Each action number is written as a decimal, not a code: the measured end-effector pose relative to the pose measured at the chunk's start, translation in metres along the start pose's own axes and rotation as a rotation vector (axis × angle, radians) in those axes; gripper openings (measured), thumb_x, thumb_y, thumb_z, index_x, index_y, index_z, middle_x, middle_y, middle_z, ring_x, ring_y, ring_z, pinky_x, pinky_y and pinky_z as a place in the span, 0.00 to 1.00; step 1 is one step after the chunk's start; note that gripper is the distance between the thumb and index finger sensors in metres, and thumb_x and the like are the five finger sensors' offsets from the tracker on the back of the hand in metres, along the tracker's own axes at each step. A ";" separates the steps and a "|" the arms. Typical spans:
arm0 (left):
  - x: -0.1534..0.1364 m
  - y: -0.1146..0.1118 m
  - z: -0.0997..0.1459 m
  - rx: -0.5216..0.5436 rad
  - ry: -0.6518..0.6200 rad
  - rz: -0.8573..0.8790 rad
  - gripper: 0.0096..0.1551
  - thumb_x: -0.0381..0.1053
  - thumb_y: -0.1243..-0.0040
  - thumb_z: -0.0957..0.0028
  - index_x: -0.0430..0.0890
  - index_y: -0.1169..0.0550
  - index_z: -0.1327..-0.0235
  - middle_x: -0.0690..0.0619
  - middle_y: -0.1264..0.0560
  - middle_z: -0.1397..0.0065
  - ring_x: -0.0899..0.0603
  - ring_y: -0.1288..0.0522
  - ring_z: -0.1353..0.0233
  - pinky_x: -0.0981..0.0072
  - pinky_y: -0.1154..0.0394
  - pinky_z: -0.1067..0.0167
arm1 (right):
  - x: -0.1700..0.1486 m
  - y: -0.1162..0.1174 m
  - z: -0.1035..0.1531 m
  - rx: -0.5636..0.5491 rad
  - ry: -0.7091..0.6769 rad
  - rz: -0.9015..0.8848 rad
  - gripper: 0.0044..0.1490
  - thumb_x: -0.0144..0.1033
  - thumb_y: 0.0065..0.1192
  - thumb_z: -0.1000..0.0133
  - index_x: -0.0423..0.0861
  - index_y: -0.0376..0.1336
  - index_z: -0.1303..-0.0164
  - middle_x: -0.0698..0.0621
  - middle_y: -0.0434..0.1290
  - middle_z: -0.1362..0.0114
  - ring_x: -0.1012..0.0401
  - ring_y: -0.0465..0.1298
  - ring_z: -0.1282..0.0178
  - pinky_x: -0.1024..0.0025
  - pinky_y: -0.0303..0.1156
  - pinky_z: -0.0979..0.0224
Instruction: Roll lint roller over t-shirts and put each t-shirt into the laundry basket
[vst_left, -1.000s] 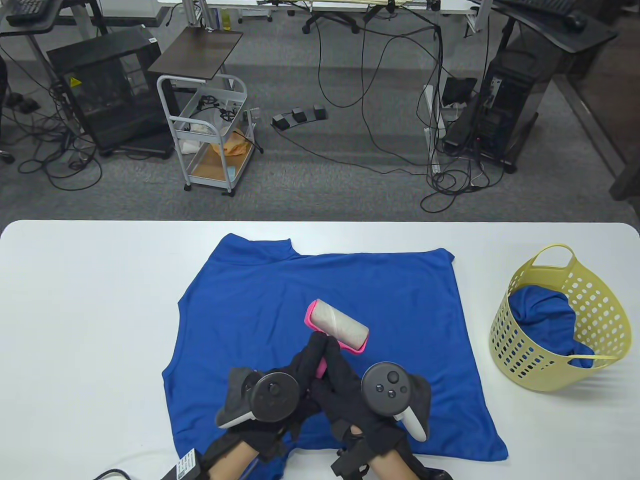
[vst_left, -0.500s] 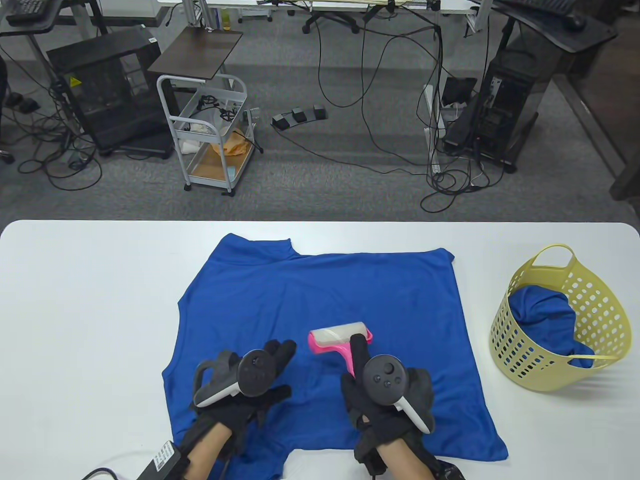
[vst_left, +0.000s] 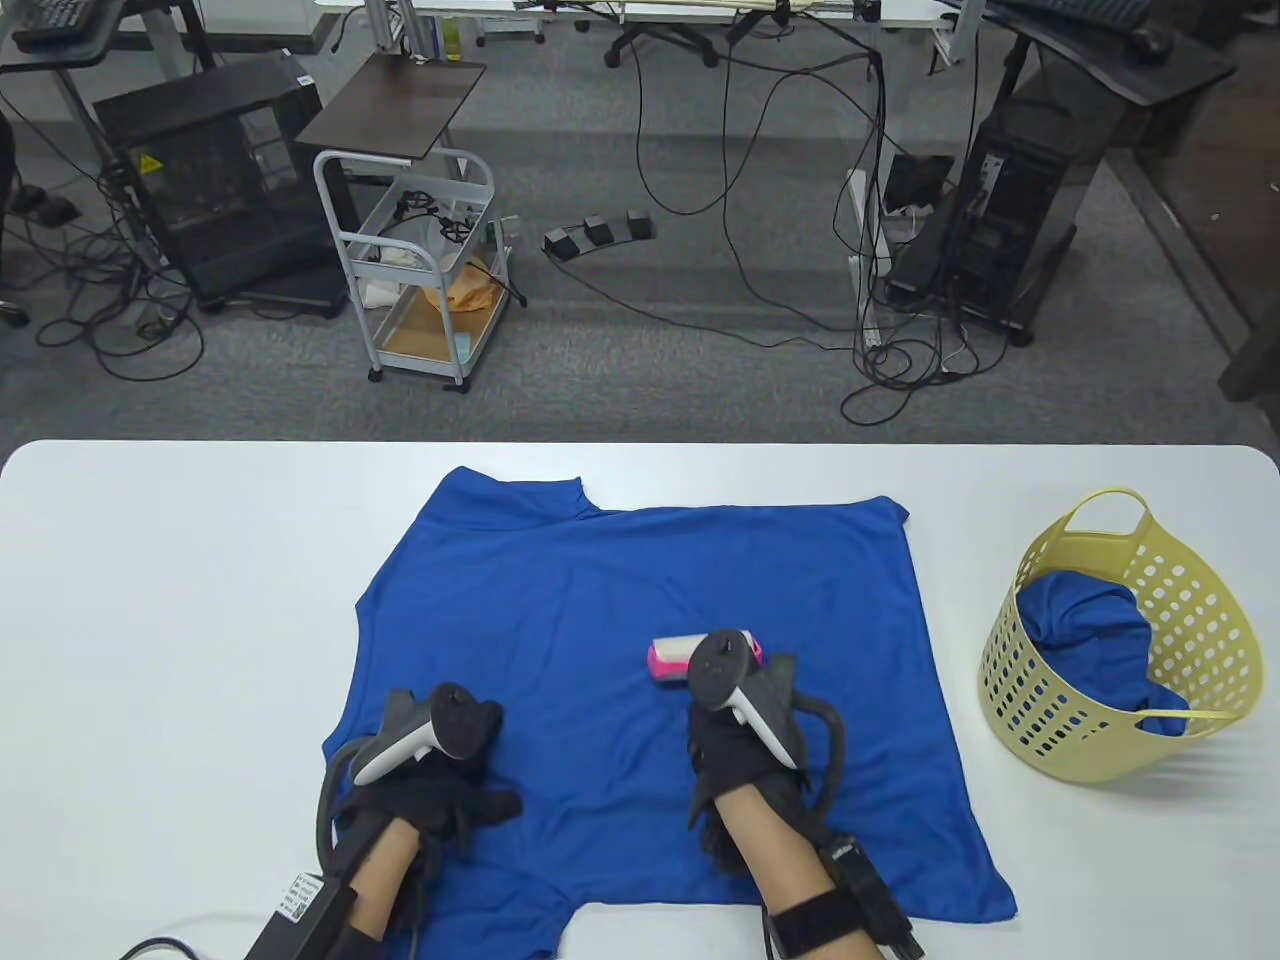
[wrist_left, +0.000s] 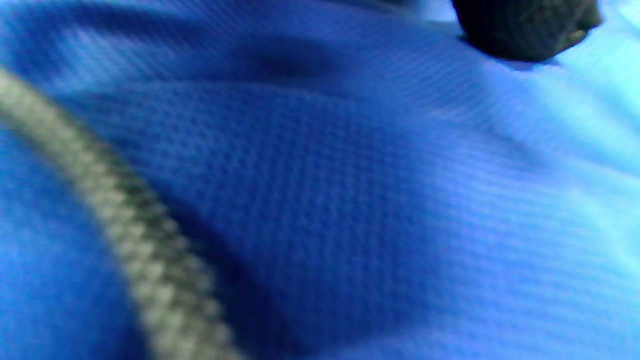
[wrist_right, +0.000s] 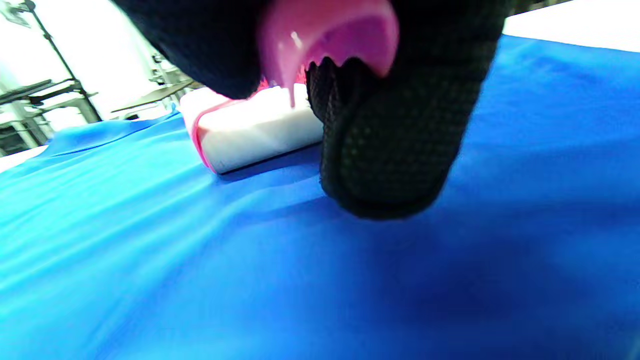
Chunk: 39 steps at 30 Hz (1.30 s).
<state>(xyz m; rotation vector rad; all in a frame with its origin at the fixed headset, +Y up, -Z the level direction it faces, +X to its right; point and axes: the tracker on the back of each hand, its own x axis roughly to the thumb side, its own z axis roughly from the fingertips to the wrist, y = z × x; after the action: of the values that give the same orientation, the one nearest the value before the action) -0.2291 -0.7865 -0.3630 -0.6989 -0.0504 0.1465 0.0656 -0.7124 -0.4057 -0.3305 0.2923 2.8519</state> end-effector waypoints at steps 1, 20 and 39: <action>0.000 0.000 0.000 -0.001 0.000 0.004 0.56 0.77 0.52 0.54 0.70 0.69 0.26 0.54 0.78 0.21 0.29 0.78 0.21 0.25 0.66 0.30 | 0.006 -0.002 -0.011 -0.004 0.012 0.024 0.33 0.42 0.58 0.39 0.55 0.51 0.23 0.38 0.71 0.26 0.53 0.86 0.49 0.73 0.92 0.56; 0.002 -0.001 0.001 -0.035 -0.003 0.008 0.56 0.77 0.54 0.53 0.70 0.71 0.28 0.55 0.80 0.23 0.29 0.80 0.23 0.25 0.69 0.31 | -0.046 -0.029 0.093 0.248 -0.096 0.233 0.33 0.48 0.59 0.39 0.54 0.55 0.24 0.45 0.83 0.48 0.66 0.85 0.75 0.89 0.81 0.83; 0.000 -0.002 0.001 -0.052 -0.016 0.023 0.55 0.76 0.54 0.52 0.69 0.72 0.28 0.55 0.82 0.24 0.29 0.82 0.24 0.25 0.71 0.33 | -0.012 -0.014 -0.100 0.139 0.213 0.083 0.41 0.43 0.49 0.37 0.61 0.32 0.24 0.45 0.67 0.28 0.56 0.79 0.47 0.77 0.82 0.60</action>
<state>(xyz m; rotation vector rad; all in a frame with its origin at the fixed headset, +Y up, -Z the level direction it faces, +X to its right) -0.2291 -0.7879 -0.3610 -0.7507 -0.0613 0.1731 0.1006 -0.7245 -0.5003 -0.6080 0.5538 2.8593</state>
